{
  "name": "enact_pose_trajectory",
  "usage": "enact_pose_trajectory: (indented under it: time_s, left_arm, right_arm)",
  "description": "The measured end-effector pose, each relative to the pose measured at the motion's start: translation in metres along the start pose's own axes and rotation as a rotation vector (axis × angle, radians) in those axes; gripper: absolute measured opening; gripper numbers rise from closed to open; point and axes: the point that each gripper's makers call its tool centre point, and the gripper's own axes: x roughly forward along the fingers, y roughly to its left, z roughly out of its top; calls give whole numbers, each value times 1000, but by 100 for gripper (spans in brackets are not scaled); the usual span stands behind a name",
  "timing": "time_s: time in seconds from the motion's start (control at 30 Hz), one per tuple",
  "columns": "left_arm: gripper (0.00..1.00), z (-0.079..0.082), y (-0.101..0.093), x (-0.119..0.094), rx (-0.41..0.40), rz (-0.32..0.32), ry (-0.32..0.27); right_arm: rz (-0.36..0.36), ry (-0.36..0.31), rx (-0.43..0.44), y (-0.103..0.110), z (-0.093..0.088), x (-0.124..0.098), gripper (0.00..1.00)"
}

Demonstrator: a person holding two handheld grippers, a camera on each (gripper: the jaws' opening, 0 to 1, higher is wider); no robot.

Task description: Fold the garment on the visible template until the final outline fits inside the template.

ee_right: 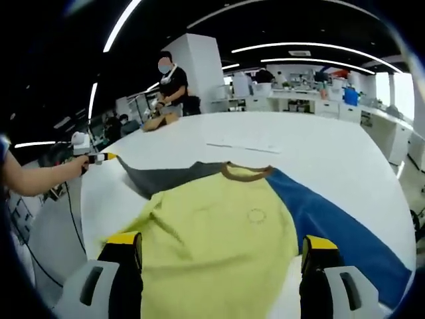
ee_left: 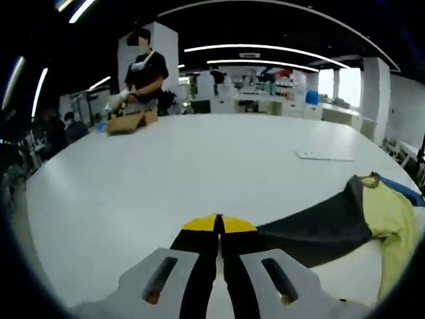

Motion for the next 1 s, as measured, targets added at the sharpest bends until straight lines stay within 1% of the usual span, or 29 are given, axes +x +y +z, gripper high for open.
enact_pose_trajectory:
  time_s: [0.1, 0.2, 0.37, 0.5, 0.6, 0.73, 0.77, 0.8, 0.83, 0.9, 0.93, 1.0]
  left_arm:
    - [0, -3, 6, 3, 30, 19, 13]
    - [0, -9, 10, 7, 74, 28, 38]
    - [0, -18, 15, 10, 73, 31, 68]
    - [0, -27, 19, 9, 54, 45, 97]
    - [0, -32, 21, 6, 59, 48, 110]
    - [0, -34, 21, 2, 40, 42, 108]
    - [0, -34, 20, 2, 42, 42, 108]
    - [0, -32, 22, -1, 62, 52, 101]
    - [1, -31, 21, -2, 57, 49, 97]
    - [8, -28, 18, -3, 44, 35, 80]
    - [11, -26, 16, -5, 53, 31, 71]
    - [14, -24, 10, -8, 70, 11, 64]
  right_arm:
    - [-5, 9, 9, -1, -3, -2, 99]
    - [-7, 16, 13, -1, -6, -3, 99]
    - [-13, 21, 21, -2, -9, -6, 99]
    - [-25, 20, 34, -4, -11, -9, 99]
    - [-29, 21, 40, -5, -13, -11, 99]
    - [-32, 27, 45, -4, -16, -14, 99]
    - [-32, 27, 46, -5, -17, -14, 99]
    - [-33, 25, 46, -4, -17, -16, 99]
    - [-34, 25, 47, -4, -17, -16, 99]
    - [-35, 24, 46, -3, -17, -18, 99]
    - [-37, 23, 46, -4, -17, -19, 99]
    - [-37, 23, 45, -4, -17, -20, 99]
